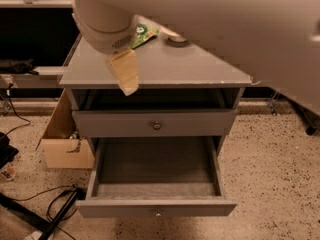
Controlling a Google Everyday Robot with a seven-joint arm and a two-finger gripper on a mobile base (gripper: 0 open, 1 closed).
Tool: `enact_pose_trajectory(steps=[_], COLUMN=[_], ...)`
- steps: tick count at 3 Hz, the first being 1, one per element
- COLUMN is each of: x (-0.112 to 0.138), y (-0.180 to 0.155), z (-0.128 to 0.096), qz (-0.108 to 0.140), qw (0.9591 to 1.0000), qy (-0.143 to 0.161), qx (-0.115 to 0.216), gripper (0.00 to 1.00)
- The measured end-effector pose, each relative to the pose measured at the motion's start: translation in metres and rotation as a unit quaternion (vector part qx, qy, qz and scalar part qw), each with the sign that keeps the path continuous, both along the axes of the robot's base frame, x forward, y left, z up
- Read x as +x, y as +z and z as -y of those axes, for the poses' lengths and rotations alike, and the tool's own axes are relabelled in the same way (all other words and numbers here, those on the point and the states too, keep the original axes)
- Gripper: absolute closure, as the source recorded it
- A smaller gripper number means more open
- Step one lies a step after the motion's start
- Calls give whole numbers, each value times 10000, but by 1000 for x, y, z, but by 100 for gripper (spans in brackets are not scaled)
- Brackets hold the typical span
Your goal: Place green rice chip bag into middle drawer
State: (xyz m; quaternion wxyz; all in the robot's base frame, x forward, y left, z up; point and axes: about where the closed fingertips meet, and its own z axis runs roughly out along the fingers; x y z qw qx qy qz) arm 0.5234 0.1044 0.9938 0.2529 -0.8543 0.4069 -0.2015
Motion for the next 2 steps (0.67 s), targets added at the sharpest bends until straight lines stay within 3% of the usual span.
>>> enact_pose_trajectory(steps=[1,2], x=[29,39], y=[-12,-3], z=[-52,-58], qz=[322,686], qw=[9987,9959], qy=[146,184], qx=[-377,-561], gripper=[0,0])
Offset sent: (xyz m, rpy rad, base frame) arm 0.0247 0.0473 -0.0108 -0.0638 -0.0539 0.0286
